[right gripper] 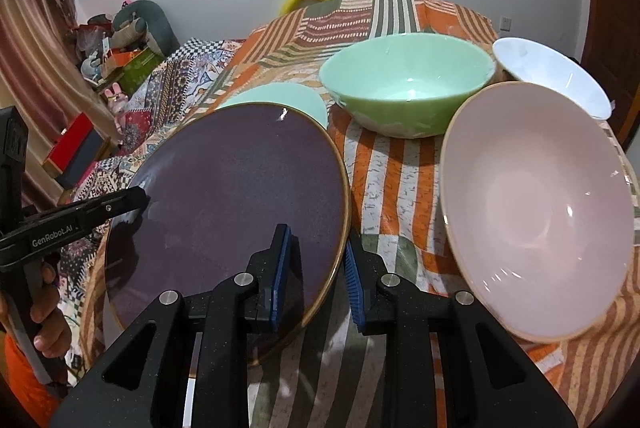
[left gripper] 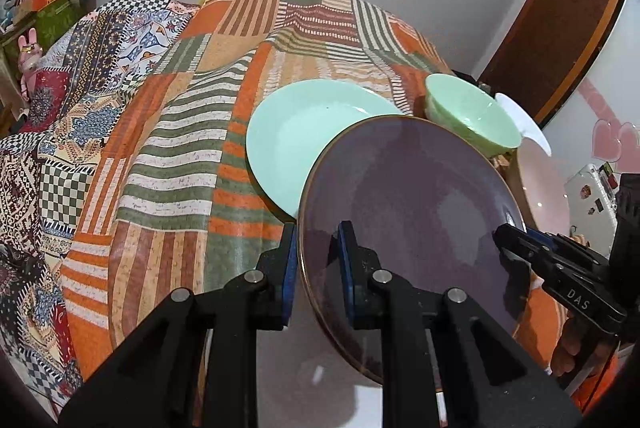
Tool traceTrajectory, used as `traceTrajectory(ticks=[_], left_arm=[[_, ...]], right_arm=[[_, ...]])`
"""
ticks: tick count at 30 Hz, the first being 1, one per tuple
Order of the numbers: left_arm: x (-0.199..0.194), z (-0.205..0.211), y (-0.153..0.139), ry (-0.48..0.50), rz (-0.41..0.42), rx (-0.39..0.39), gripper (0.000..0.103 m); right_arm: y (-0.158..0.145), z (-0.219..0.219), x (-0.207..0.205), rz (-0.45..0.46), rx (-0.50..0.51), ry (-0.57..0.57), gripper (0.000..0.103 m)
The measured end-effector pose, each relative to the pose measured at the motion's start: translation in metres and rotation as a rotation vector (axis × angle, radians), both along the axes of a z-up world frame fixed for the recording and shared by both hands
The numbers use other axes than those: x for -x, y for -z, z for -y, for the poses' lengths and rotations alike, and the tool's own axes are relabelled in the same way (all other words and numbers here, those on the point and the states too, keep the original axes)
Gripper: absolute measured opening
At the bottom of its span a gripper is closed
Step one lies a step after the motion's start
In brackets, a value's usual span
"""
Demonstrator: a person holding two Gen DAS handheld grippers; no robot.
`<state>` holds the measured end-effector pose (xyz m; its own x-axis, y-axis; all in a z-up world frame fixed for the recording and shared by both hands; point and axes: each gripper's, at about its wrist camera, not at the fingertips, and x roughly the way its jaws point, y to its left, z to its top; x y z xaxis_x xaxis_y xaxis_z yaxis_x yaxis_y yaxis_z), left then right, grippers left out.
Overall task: Organize plates and bowls
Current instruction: 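Lift the purple plate off the white plate with both tools and carry it beside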
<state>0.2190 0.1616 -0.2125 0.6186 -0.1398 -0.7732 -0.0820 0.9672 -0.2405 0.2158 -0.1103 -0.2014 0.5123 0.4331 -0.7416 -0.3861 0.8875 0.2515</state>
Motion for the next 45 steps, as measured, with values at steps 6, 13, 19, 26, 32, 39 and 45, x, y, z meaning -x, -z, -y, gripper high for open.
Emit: traceTrajectory(ticks=[6,13,19,26,32,39,45], left_arm=[[0.023,0.01,-0.017,0.005,0.023,0.001,0.019],[0.052,0.027,-0.036,0.017,0.048,-0.02,0.019],[0.073,0.043,-0.048,0.03,0.06,-0.02,0.019],[0.095,0.068,-0.057,0.061,0.059,-0.047,0.019],[0.105,0.09,-0.055,0.094,0.042,-0.052,0.019],[0.105,0.113,-0.047,0.135,0.002,-0.053,0.019],[0.103,0.131,-0.036,0.157,-0.032,-0.068,0.019]], right_arm=[[-0.013,0.006,0.016,0.022,-0.007,0.0,0.024],[-0.027,0.017,0.031,0.045,-0.017,0.007,0.024],[-0.037,0.031,0.048,0.062,-0.031,0.017,0.024],[-0.045,0.05,0.066,0.086,-0.047,0.034,0.024],[-0.045,0.064,0.078,0.093,-0.051,0.057,0.024],[-0.039,0.086,0.088,0.084,-0.048,0.085,0.024],[-0.024,0.103,0.095,0.045,-0.049,0.111,0.024]])
